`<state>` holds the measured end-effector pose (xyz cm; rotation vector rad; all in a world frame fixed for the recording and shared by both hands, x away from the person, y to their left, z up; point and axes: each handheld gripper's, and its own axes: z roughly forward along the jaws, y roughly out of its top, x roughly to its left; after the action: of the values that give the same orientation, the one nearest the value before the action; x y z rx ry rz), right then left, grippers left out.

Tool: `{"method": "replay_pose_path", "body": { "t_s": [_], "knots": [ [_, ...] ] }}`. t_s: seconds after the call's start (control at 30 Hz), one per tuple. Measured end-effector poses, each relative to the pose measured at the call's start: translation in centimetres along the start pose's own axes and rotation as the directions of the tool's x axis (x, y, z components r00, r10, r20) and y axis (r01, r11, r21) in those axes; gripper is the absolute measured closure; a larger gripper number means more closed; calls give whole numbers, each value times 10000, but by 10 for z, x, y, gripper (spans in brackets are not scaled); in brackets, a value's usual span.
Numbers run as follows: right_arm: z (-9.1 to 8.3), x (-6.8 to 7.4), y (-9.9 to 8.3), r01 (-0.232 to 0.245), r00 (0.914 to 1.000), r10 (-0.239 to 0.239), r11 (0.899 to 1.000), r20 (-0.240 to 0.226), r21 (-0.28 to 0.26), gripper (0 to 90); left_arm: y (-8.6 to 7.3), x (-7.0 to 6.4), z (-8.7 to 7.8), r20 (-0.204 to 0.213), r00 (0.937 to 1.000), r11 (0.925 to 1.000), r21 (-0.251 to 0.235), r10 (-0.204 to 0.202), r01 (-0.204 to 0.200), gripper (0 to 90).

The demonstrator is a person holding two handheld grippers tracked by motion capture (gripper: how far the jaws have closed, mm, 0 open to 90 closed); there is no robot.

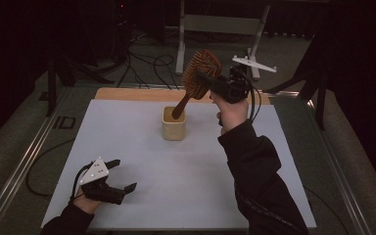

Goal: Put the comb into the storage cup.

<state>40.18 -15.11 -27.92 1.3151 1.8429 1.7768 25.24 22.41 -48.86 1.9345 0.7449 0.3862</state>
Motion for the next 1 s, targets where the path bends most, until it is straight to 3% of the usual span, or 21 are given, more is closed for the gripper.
{"method": "replay_pose_path", "body": {
  "t_s": [0.47, 1.0],
  "knots": [
    [20, -6, 9, 199, 9983, -201, 9998, 541, 47, 524, 0, 0, 0, 114, 9999, 10000, -86, 45, -44, 0],
    [48, -17, -6, -20, 9970, -9, 9993, 772, 366, 523, 0, -1, 0, 102, 9999, 9997, -230, 94, -92, 1]
  ]
}}
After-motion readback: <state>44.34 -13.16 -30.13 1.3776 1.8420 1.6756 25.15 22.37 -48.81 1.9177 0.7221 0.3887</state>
